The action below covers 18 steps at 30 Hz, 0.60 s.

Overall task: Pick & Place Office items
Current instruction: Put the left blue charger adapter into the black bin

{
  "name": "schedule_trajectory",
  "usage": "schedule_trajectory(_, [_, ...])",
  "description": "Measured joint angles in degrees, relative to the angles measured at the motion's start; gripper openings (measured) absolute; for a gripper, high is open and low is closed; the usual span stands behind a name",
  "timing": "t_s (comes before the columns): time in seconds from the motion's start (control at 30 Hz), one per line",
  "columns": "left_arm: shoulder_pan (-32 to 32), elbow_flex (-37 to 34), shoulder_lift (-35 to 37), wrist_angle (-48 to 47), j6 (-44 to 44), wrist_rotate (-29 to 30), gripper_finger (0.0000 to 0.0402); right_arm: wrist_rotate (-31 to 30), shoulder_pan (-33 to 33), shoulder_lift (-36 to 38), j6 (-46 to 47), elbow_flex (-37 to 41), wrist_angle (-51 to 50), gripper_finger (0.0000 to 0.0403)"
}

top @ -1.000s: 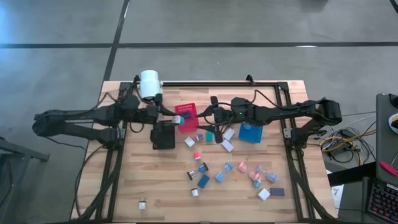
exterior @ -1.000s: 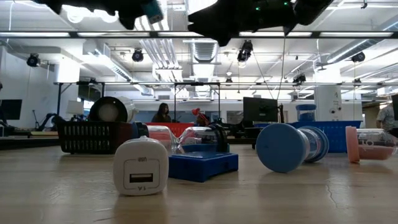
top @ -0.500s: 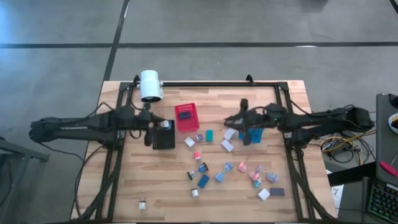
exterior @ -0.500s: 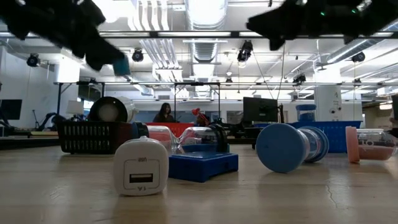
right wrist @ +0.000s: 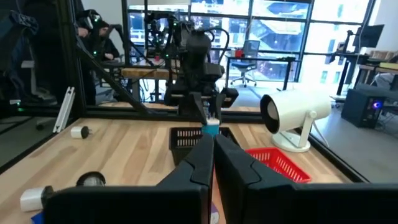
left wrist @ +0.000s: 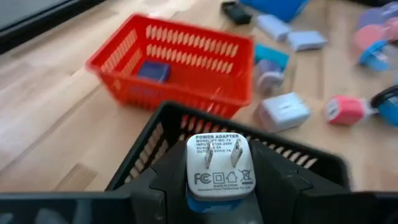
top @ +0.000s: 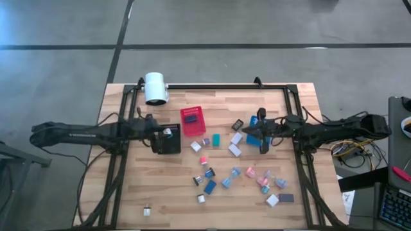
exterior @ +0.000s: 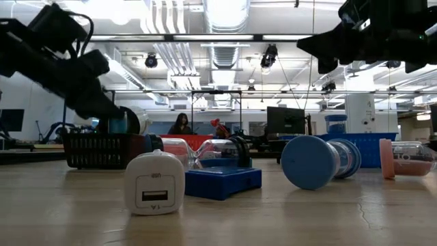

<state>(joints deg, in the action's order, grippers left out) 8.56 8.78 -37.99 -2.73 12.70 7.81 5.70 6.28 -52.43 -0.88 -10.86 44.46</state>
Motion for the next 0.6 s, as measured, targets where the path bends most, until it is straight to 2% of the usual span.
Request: schedule_trajectory(0.6, [0.0,-4.71,-2.48,1.45,2.79,3.95,0.0148,0.08,0.0,-0.12,-0.82,-0.1,-0.52,0.0008])
